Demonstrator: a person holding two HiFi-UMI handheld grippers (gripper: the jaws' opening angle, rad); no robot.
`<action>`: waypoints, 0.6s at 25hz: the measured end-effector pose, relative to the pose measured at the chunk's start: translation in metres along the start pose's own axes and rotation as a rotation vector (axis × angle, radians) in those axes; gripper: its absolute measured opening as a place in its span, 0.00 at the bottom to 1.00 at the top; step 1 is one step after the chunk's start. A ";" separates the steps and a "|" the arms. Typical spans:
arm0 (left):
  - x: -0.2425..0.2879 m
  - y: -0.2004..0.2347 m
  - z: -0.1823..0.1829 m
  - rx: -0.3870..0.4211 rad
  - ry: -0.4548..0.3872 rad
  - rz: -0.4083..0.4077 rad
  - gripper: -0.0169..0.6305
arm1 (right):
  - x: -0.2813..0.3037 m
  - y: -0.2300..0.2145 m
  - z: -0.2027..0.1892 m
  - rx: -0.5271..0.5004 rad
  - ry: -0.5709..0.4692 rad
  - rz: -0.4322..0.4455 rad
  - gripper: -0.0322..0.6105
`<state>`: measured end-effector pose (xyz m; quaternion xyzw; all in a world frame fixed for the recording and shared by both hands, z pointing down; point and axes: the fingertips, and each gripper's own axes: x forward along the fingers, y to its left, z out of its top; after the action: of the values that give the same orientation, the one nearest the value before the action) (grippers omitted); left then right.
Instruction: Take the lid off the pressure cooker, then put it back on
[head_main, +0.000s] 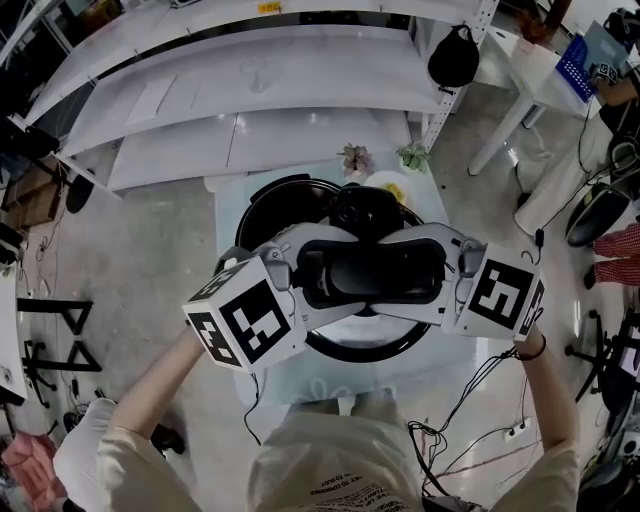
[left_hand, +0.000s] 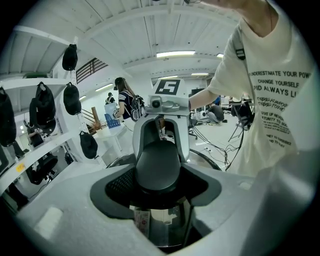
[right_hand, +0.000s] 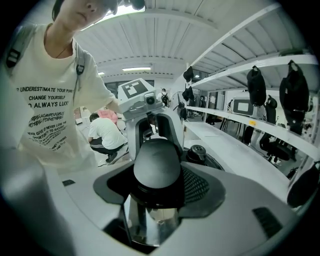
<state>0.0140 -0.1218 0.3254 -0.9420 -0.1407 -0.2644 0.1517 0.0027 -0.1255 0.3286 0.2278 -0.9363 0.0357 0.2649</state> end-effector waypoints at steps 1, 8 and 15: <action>0.004 -0.003 0.003 0.004 0.000 0.002 0.46 | -0.004 0.003 -0.003 -0.002 -0.001 -0.002 0.48; 0.042 -0.025 0.031 -0.006 0.005 0.007 0.46 | -0.046 0.020 -0.030 -0.006 0.003 0.012 0.48; 0.080 -0.038 0.048 -0.026 0.020 0.019 0.46 | -0.078 0.028 -0.059 -0.008 0.012 0.038 0.48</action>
<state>0.0882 -0.0546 0.3371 -0.9425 -0.1266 -0.2741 0.1435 0.0776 -0.0576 0.3408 0.2089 -0.9390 0.0384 0.2706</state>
